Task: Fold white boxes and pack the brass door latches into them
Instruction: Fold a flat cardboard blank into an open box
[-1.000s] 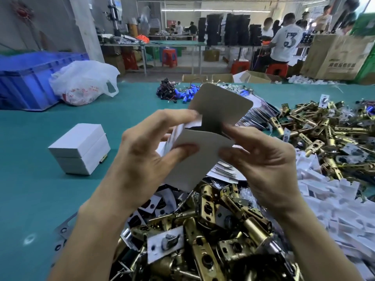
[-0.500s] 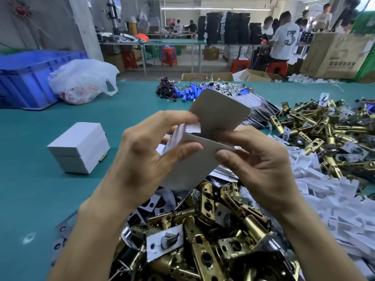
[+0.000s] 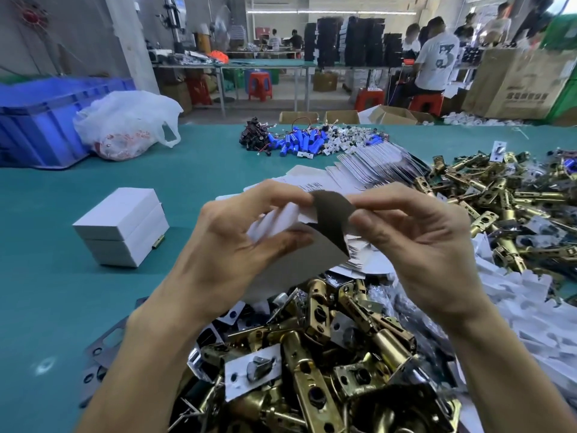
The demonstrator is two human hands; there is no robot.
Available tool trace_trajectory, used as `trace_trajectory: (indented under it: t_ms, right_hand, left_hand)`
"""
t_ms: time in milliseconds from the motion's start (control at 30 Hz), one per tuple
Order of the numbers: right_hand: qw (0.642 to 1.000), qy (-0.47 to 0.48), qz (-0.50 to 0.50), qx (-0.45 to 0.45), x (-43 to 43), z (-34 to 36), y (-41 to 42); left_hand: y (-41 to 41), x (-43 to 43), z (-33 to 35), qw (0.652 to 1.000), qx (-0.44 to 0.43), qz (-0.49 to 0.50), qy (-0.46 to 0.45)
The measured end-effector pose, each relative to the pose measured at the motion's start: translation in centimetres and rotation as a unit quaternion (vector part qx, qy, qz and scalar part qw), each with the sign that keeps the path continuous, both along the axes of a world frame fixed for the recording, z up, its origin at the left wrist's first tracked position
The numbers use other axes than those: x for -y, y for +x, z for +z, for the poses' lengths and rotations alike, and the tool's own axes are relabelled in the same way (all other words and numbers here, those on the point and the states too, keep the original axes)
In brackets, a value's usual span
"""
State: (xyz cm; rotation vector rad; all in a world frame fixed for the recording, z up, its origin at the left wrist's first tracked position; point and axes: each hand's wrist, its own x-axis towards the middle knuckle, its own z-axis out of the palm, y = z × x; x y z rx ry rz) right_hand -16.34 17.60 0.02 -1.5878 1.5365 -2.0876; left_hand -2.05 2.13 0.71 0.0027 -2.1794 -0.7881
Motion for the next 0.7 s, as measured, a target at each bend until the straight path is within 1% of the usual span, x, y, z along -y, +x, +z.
trace_trajectory:
  t_ms: [167,300,433,567,700]
  right_hand:
    - [0.997,0.002,0.068,0.039,0.1,0.0,0.3]
    - [0.995,0.034,0.092,0.031,0.4,-0.1,0.9]
    - [0.997,0.018,0.07,0.032,0.6,-0.1,1.4]
    - [0.998,0.046,0.038,0.003,0.7,-0.1,1.9]
    - [0.998,0.015,0.057,0.001,1.0,0.0,2.3]
  left_hand:
    - [0.2,-0.2,0.1,0.997,-0.002,-0.02,0.078]
    - [0.2,-0.3,0.2,0.992,-0.011,-0.05,0.118]
    - [0.2,-0.4,0.3,0.988,-0.011,-0.057,0.146]
    - [0.3,-0.4,0.3,0.983,-0.017,-0.062,0.174]
    - [0.4,-0.4,0.6,0.98,-0.021,-0.068,0.187]
